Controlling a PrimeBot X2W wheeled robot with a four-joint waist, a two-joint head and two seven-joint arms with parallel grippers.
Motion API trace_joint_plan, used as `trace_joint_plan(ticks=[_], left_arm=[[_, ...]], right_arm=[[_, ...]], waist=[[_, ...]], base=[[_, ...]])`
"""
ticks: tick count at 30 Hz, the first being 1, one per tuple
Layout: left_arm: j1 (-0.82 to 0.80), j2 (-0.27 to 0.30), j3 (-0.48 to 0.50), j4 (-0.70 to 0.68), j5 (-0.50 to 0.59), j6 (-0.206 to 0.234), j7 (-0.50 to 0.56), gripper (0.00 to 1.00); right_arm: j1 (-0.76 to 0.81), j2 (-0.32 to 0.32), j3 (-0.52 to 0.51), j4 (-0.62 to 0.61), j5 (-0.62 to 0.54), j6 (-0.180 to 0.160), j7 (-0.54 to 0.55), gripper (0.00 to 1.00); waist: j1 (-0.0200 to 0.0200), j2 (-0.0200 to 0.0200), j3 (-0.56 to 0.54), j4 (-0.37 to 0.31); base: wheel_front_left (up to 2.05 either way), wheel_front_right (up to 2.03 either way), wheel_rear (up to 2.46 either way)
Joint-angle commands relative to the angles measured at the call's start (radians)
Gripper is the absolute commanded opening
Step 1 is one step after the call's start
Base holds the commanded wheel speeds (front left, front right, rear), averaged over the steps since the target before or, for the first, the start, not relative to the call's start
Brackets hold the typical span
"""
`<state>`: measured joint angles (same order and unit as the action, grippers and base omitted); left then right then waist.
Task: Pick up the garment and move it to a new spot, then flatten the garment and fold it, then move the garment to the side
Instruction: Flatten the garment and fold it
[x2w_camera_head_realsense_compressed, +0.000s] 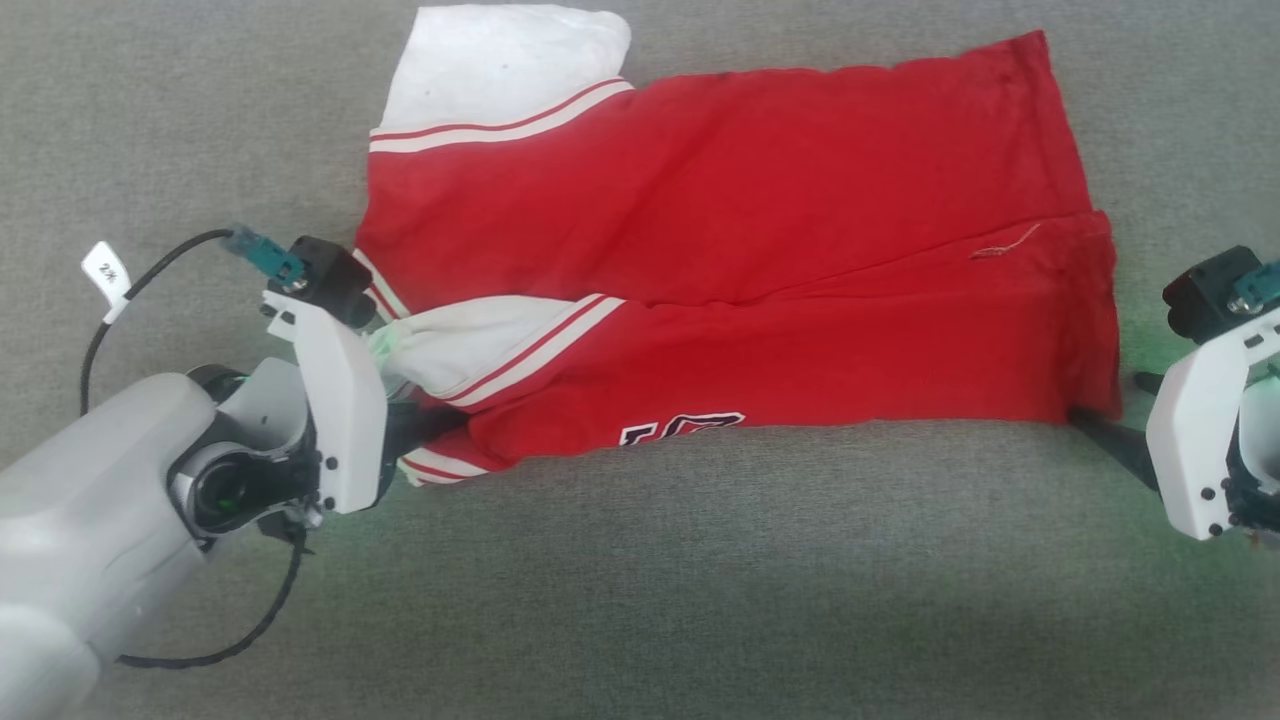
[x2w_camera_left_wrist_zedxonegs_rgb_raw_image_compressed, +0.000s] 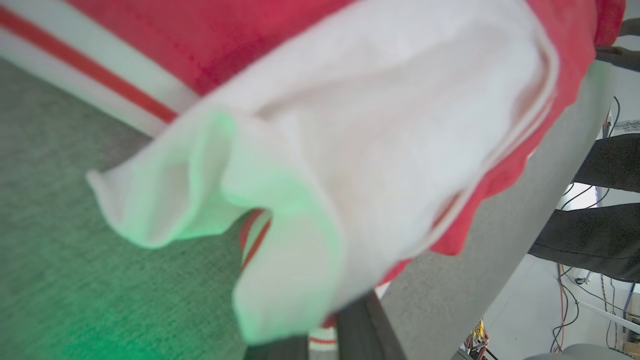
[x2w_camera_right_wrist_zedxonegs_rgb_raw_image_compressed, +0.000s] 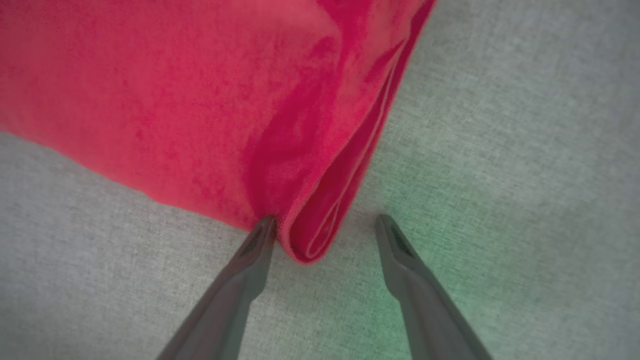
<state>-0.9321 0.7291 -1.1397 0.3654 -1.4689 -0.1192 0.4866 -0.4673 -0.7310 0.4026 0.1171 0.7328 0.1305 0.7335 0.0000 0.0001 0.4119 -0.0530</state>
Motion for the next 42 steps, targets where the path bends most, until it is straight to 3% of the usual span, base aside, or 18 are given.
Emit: trace_joint_plan(ticks=[1, 4, 5, 7, 8, 9, 18, 30, 37, 40, 41, 42], left_arm=[[0.026, -0.054, -0.036, 0.002, 0.017, 0.000, 0.002, 0.00], [0.024, -0.063, -0.036, 0.004, 0.022, -0.003, -0.005, 0.00], [0.024, -0.065, -0.036, 0.005, 0.024, -0.004, -0.006, 0.00], [0.022, -0.067, -0.036, 0.006, 0.025, -0.006, -0.012, 0.00], [0.021, -0.068, -0.035, 0.007, 0.024, -0.006, -0.014, 0.00], [0.022, -0.068, -0.035, 0.008, 0.024, -0.006, -0.017, 0.00], [0.048, -0.028, -0.020, -0.019, 0.001, -0.010, -0.047, 0.00], [0.167, 0.144, 0.000, -0.234, -0.041, -0.011, -0.118, 0.00], [0.235, 0.244, 0.010, -0.377, -0.091, 0.017, -0.132, 0.00], [0.247, 0.261, 0.013, -0.393, -0.083, 0.034, -0.145, 0.00], [0.250, 0.261, 0.006, -0.395, -0.071, 0.037, -0.143, 0.00], [0.248, 0.260, 0.006, -0.393, -0.057, 0.042, -0.153, 0.09]], right_arm=[[0.001, 0.013, 0.029, 0.017, 0.006, 0.000, 0.023, 1.00], [-0.009, 0.032, 0.044, 0.049, 0.020, 0.000, 0.036, 1.00], [-0.008, 0.033, 0.055, 0.050, 0.018, 0.000, 0.041, 0.62], [-0.007, 0.035, 0.067, 0.054, 0.032, 0.000, 0.044, 0.23], [-0.007, 0.034, 0.071, 0.055, 0.035, 0.000, 0.045, 0.08], [-0.007, 0.033, 0.073, 0.057, 0.038, 0.000, 0.045, 0.00], [0.017, 0.018, 0.032, 0.042, 0.060, 0.000, -0.022, 0.00], [0.222, -0.009, -0.069, -0.102, 0.066, 0.000, -0.048, 0.00], [0.341, -0.005, -0.158, -0.167, 0.056, 0.000, -0.029, 0.00], [0.359, 0.008, -0.188, -0.175, 0.044, 0.000, -0.035, 0.00], [0.362, 0.015, -0.195, -0.177, 0.039, 0.000, -0.039, 0.18], [0.364, 0.020, -0.199, -0.181, 0.030, 0.000, -0.045, 0.39]], waist=[[0.0000, -0.0001, 0.004, 0.009], [0.0000, -0.0001, 0.007, 0.017], [0.0000, -0.0001, 0.007, 0.019], [0.0000, -0.0001, 0.007, 0.020], [0.0000, -0.0001, 0.007, 0.020], [0.0000, -0.0001, 0.005, 0.020], [0.0000, -0.0001, -0.027, 0.013], [0.0000, -0.0001, -0.082, 0.011], [0.0000, -0.0001, -0.094, 0.009], [0.0000, -0.0001, -0.094, 0.008], [0.0000, -0.0001, -0.095, 0.008], [0.0000, -0.0001, -0.096, 0.008]], base=[[0.00, 0.00, 0.00], [0.00, 0.00, 0.00], [0.00, 0.00, 0.00], [0.00, 0.00, 0.00], [0.00, 0.00, 0.00], [0.00, 0.00, 0.00], [0.00, 0.00, 0.00], [0.00, 0.00, 0.00], [0.00, 0.00, 0.00], [0.00, 0.00, 0.00], [0.00, 0.00, 0.00], [0.00, 0.00, 0.00]])
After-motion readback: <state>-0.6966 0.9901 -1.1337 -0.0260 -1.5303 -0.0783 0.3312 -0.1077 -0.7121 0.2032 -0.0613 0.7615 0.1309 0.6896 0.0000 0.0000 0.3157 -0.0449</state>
